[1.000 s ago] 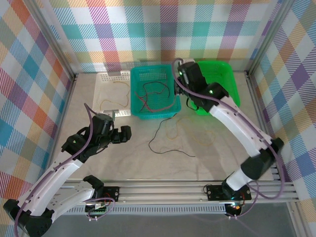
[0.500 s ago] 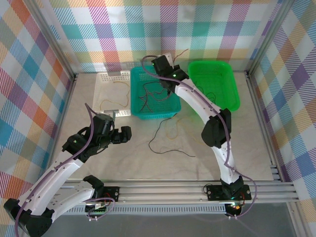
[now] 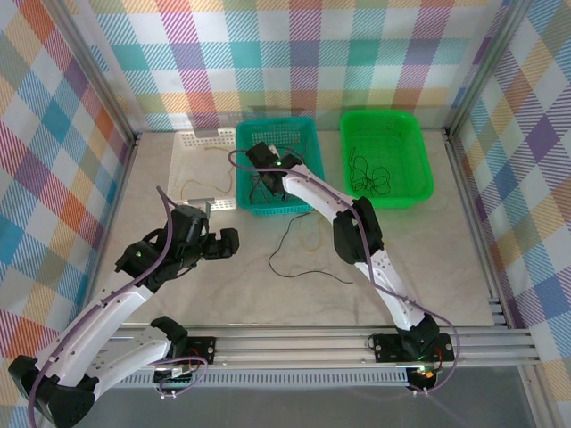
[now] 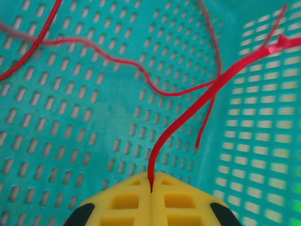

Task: Untangle the cables

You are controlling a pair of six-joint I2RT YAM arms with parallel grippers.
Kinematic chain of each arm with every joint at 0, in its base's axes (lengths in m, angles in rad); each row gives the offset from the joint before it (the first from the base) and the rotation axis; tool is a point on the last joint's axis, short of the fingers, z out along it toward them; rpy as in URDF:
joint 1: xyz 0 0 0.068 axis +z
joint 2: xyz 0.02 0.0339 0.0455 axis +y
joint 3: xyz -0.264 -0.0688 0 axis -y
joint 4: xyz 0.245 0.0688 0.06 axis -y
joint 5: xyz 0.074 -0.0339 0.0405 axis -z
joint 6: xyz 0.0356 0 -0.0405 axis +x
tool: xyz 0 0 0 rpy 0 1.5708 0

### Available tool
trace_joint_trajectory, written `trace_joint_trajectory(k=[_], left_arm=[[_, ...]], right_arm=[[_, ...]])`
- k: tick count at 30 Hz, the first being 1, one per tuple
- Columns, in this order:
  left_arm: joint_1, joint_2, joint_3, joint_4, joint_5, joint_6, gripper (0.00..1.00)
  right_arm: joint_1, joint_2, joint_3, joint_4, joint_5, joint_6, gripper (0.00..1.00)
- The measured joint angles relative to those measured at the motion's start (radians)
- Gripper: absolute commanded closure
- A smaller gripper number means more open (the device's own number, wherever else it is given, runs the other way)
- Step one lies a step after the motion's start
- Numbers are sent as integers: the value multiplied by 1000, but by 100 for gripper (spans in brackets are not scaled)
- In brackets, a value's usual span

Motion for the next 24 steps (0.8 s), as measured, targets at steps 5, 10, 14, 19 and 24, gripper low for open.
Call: trace_joint_trajectory(k=[5, 10, 14, 19, 24], left_arm=[[0, 1, 0, 4, 0, 0, 2], [0, 1, 0, 4, 0, 0, 1], [0, 2, 0, 4, 0, 0, 2], [0, 11, 0, 3, 0, 0, 2], [0, 22, 0, 3, 0, 0, 2]], right_arm=[[-13, 77, 133, -97, -98, 14, 100], [-38, 79, 158, -145, -201, 34, 86], [-53, 76, 158, -171, -283, 35, 61], [-51, 20, 158, -213, -338, 24, 46], [-51, -109, 167, -240, -349, 6, 38]])
